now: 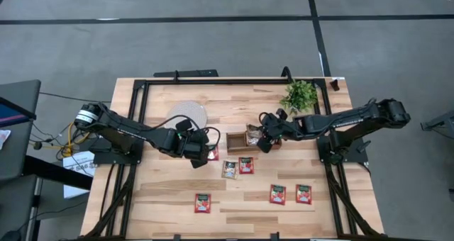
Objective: Pick & Place Tea
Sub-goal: Put the brown tea bag into the middle section of the wooden organizer
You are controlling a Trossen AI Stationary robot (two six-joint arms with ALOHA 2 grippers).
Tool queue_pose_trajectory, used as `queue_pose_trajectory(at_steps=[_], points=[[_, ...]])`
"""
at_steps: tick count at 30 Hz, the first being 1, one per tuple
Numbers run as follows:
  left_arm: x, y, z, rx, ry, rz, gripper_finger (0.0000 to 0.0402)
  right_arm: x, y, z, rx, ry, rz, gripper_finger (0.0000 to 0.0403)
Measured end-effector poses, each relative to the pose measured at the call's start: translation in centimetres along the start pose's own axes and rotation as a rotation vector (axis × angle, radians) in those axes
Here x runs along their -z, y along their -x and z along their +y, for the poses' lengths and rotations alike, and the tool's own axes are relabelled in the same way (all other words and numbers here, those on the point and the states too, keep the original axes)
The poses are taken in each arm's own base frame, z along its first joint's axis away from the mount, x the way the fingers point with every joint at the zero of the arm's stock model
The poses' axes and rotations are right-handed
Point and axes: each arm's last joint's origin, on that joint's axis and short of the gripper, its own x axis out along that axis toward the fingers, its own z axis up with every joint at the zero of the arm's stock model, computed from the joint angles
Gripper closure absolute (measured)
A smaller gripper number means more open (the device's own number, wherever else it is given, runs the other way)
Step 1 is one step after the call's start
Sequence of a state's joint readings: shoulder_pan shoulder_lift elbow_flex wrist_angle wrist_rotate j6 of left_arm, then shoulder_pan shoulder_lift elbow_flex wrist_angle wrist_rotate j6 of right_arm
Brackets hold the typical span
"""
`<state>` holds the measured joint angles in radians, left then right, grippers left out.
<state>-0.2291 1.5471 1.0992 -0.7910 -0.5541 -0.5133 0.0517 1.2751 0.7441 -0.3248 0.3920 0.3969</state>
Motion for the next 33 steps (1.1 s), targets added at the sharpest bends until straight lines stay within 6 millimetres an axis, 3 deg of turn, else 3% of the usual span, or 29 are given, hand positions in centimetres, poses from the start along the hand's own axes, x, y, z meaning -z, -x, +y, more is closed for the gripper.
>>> queue_pose_trajectory(at_steps=[10, 33], points=[[-0.1, 0.0, 0.0, 0.003, 0.004, -0.004, 0.024, 0.6, -1.6, 0.7, -0.011, 0.034, 0.045, 0.0403], [-0.1, 0.0, 0.0, 0.004, 0.004, -0.005, 0.024, 1.1, -1.1, 1.5, 0.019, 0.128, 0.04, 0.0403]])
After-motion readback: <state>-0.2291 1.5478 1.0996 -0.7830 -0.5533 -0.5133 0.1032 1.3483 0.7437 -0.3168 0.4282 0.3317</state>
